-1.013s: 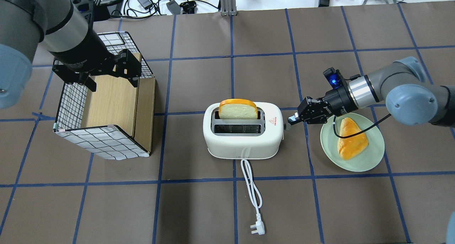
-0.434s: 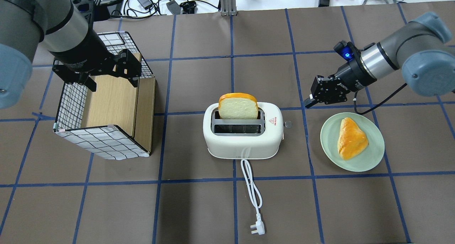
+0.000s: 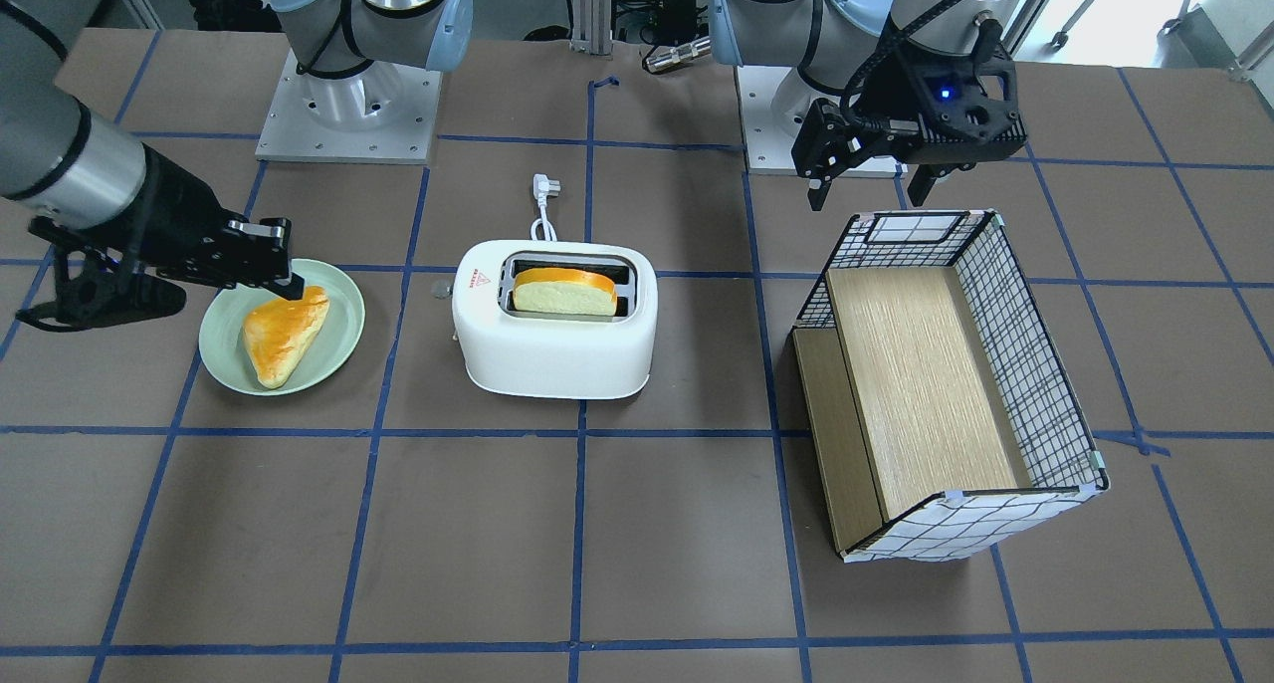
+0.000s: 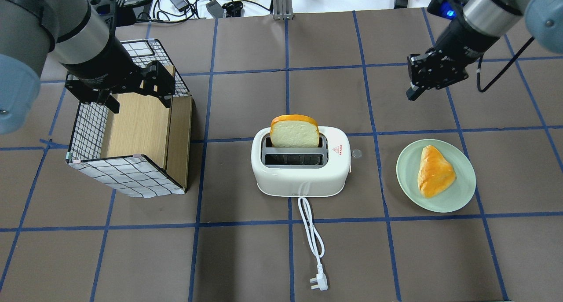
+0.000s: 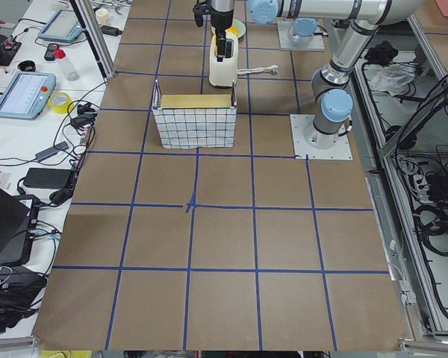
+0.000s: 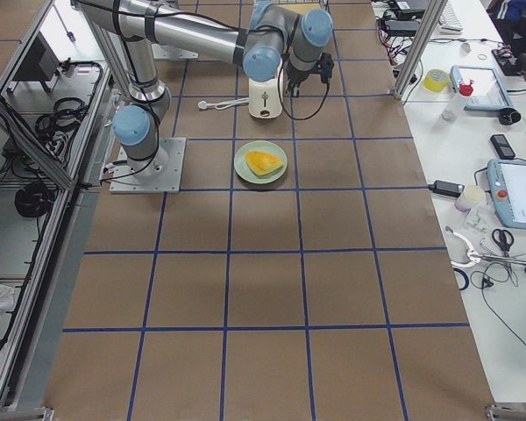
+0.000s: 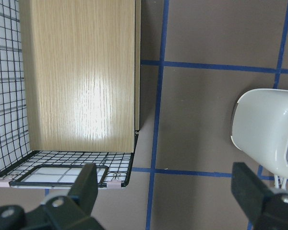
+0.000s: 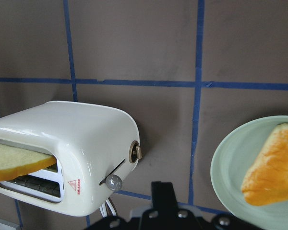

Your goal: Press toaster with right arm

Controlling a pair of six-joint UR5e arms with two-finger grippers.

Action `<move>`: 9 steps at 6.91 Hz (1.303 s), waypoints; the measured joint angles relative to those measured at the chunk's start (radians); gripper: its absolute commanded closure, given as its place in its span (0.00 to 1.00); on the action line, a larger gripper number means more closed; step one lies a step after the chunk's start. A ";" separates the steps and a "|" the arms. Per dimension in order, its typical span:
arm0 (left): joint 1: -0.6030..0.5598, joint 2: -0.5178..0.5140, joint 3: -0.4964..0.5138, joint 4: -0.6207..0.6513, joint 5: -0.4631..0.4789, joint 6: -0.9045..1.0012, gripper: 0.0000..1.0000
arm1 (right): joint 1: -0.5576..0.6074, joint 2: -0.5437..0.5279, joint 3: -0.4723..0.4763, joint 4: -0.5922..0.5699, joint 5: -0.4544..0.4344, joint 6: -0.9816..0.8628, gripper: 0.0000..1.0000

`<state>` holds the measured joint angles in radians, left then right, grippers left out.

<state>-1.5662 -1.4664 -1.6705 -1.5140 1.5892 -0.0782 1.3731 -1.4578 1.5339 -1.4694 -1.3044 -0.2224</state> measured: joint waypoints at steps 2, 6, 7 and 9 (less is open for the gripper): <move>0.000 0.000 0.000 0.000 0.000 0.000 0.00 | 0.037 -0.001 -0.165 0.085 -0.123 0.121 0.61; 0.000 0.000 0.000 0.000 0.000 0.000 0.00 | 0.082 -0.001 -0.162 -0.083 -0.206 0.182 0.00; 0.000 0.000 0.000 0.000 0.000 0.000 0.00 | 0.089 -0.005 -0.150 -0.101 -0.230 0.182 0.00; 0.000 0.000 0.000 0.000 0.000 0.000 0.00 | 0.110 -0.006 -0.142 -0.108 -0.241 0.180 0.00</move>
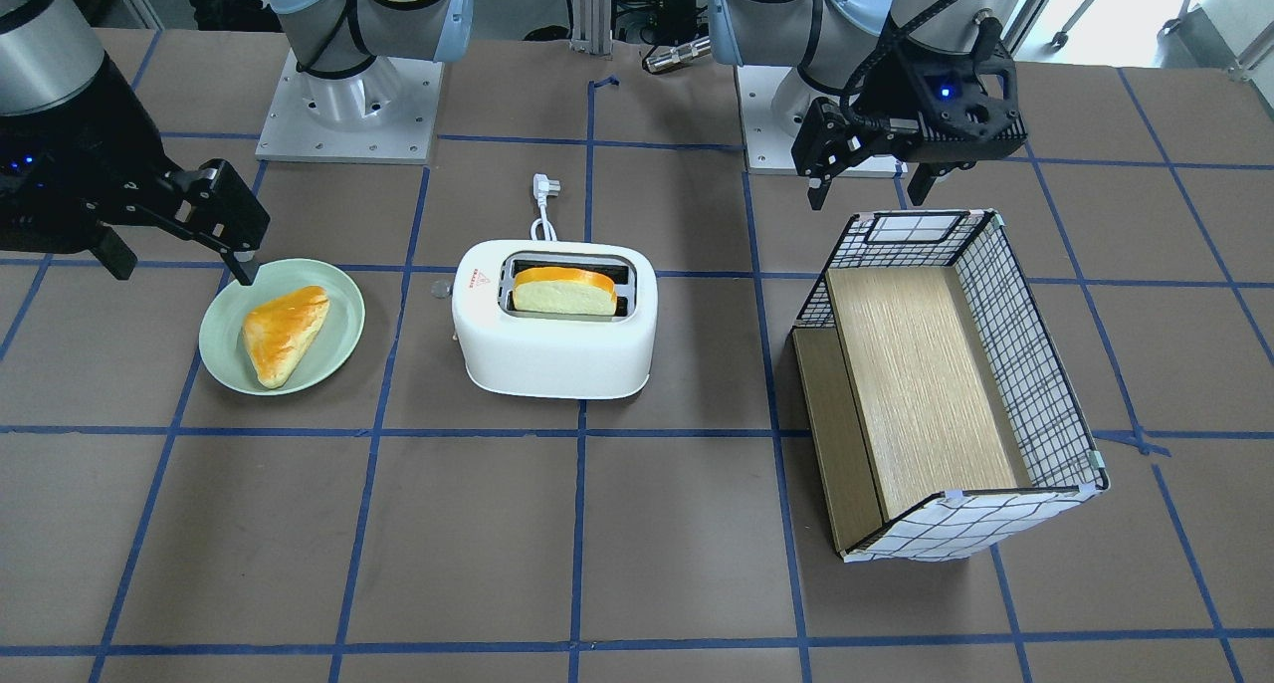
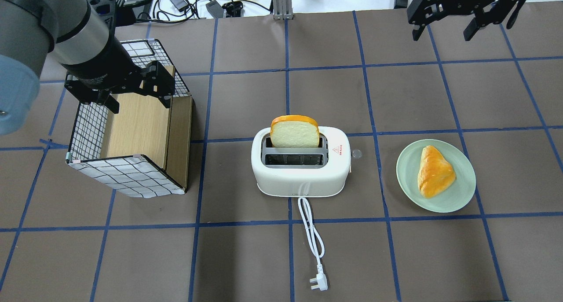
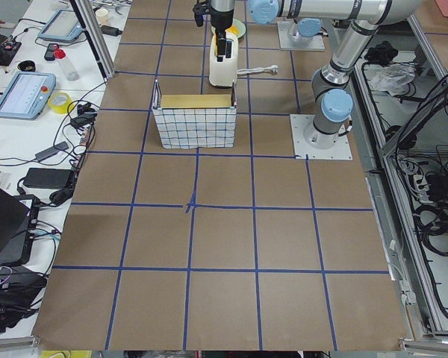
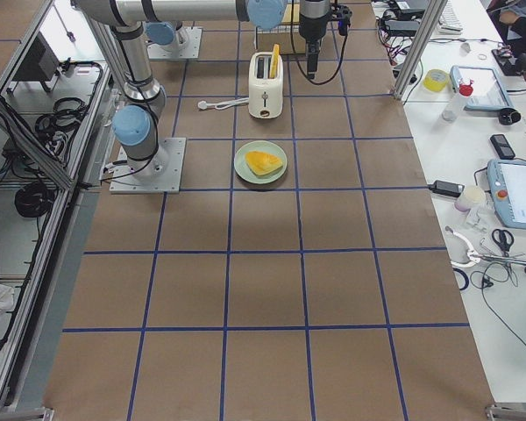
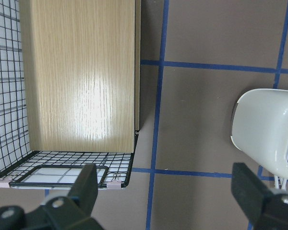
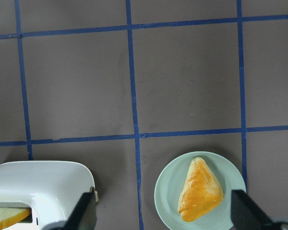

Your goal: Press toaster with right arm

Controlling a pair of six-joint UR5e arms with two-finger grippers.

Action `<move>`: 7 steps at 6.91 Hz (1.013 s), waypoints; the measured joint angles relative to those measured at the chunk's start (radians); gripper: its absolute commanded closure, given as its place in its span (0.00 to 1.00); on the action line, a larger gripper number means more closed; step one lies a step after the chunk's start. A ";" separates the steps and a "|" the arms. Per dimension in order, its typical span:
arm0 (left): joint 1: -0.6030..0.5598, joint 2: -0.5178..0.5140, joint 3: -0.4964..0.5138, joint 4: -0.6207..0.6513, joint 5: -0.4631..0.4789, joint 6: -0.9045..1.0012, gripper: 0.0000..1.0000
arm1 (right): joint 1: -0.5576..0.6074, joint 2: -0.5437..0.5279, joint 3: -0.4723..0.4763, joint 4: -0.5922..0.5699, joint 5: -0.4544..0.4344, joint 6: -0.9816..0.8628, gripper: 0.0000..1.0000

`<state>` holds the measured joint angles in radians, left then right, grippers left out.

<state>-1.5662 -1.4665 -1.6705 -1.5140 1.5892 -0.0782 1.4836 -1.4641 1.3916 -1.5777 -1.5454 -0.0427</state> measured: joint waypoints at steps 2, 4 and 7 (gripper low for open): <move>0.000 0.000 0.000 0.000 0.000 0.000 0.00 | 0.023 0.001 0.003 0.000 -0.002 -0.007 0.00; 0.000 0.000 0.000 0.000 0.000 0.000 0.00 | 0.037 0.001 0.011 0.000 -0.005 -0.006 0.00; 0.000 0.000 0.000 0.000 0.000 0.000 0.00 | 0.040 0.000 0.015 -0.001 -0.009 -0.006 0.00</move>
